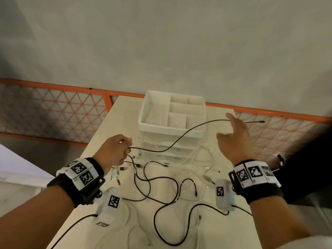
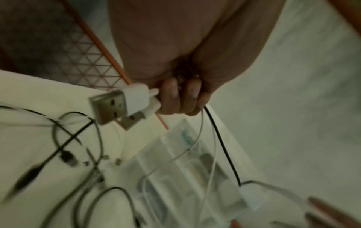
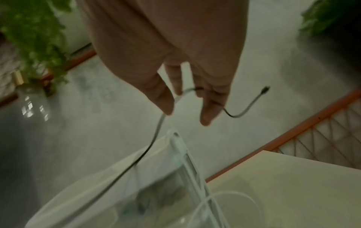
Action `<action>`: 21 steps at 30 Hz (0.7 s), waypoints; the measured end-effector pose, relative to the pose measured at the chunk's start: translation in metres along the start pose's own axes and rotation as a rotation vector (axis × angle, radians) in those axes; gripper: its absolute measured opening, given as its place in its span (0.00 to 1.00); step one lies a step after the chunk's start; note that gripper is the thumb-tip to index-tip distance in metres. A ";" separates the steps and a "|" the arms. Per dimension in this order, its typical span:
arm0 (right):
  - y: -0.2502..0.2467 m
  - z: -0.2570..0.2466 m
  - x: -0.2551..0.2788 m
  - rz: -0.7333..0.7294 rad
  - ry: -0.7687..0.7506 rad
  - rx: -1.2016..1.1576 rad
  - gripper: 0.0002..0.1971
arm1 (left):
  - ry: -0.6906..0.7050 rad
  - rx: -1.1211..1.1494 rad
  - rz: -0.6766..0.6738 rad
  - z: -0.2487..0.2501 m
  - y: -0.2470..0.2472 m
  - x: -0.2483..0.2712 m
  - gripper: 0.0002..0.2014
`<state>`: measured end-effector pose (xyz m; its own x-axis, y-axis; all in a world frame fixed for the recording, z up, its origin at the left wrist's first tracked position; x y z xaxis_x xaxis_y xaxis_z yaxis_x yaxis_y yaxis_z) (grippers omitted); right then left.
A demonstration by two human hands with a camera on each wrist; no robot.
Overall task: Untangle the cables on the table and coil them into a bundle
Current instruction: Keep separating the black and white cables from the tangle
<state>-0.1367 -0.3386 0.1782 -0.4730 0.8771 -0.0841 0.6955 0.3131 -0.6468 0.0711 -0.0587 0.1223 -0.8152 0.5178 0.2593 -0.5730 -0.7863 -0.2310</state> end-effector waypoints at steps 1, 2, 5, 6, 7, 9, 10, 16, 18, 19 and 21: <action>0.007 0.000 0.011 -0.036 0.025 0.042 0.34 | 0.010 0.040 -0.027 0.010 0.004 0.003 0.07; 0.015 -0.004 0.023 -0.040 0.007 0.049 0.35 | 0.027 0.060 -0.063 0.021 0.009 0.007 0.07; 0.048 -0.036 0.069 -0.150 -0.264 -0.054 0.32 | 0.074 0.063 -0.196 0.046 0.029 0.021 0.07; 0.063 -0.047 0.085 -0.234 -0.344 -0.054 0.29 | 0.083 0.078 -0.236 0.051 0.036 0.024 0.07; 0.076 -0.057 0.098 -0.282 -0.407 -0.024 0.23 | 0.091 0.104 -0.272 0.055 0.043 0.027 0.07; 0.087 -0.066 0.105 -0.253 -0.450 0.013 0.04 | 0.093 0.154 -0.329 0.057 0.050 0.030 0.07; 0.087 -0.065 0.102 -0.214 -0.445 0.006 0.10 | 0.090 0.161 -0.347 0.055 0.050 0.030 0.07; 0.051 -0.040 0.059 -0.119 -0.240 0.025 0.15 | -0.028 0.170 -0.340 0.020 0.030 0.025 0.08; 0.047 -0.036 0.052 -0.132 -0.188 0.042 0.16 | -0.086 0.237 -0.358 0.010 0.030 0.025 0.08; 0.047 -0.034 0.049 -0.131 -0.162 0.044 0.16 | -0.101 0.251 -0.371 0.007 0.031 0.025 0.08; 0.046 -0.031 0.045 -0.135 -0.137 0.058 0.17 | -0.101 0.247 -0.415 0.005 0.033 0.028 0.10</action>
<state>-0.1090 -0.2737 0.1687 -0.6314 0.7698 -0.0936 0.5906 0.3992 -0.7013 0.0299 -0.0721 0.1264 -0.5035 0.7783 0.3751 -0.8004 -0.5836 0.1367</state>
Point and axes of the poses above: each hand's wrist, its own x-axis away from the middle knuckle, its own y-axis out of the palm, z = x × y, the point moved 6 cm from there along -x, towards the middle knuckle, and after that the axes turned 6 degrees about y, right-handed, at the moved point
